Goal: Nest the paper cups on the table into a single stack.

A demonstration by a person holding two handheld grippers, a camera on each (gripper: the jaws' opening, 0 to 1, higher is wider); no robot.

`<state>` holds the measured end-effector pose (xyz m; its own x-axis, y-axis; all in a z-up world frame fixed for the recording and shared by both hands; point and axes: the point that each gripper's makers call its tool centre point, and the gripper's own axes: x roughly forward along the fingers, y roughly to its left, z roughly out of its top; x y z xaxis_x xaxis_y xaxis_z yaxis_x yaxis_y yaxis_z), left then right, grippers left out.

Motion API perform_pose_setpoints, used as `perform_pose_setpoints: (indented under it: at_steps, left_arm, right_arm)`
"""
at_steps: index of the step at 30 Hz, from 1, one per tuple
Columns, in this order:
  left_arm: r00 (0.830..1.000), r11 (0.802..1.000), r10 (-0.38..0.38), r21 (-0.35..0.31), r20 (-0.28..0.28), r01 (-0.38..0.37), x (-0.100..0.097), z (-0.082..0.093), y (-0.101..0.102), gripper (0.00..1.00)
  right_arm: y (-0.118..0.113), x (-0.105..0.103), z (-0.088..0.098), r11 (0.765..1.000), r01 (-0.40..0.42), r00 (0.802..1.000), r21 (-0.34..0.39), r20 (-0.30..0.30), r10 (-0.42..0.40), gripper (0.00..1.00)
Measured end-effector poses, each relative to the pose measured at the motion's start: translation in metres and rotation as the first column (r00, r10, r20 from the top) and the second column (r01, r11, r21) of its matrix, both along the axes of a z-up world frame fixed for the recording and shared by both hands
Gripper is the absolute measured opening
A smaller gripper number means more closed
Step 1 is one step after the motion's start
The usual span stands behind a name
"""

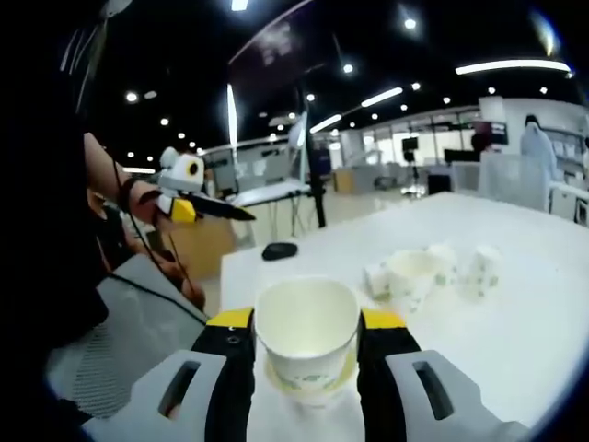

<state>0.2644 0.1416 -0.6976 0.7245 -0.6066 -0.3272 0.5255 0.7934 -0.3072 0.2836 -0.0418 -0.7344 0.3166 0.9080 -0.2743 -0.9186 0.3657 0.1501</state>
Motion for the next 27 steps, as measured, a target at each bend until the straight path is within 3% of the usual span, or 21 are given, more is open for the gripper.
perform_pose_setpoints:
  at_steps: [11,27]
  left_arm:
    - [1.000,1.000,0.014,-0.004,-0.003,-0.014,-0.001,-0.002,0.005,0.97]
    - [1.000,1.000,0.018,-0.007,-0.003,-0.018,-0.004,-0.002,0.007,0.96]
  right_arm:
    - [0.003,-0.004,-0.017,0.999,-0.009,1.000,-0.037,-0.014,0.008,0.42]
    - [0.000,-0.008,-0.026,0.998,-0.019,0.999,-0.061,-0.038,0.016,0.50]
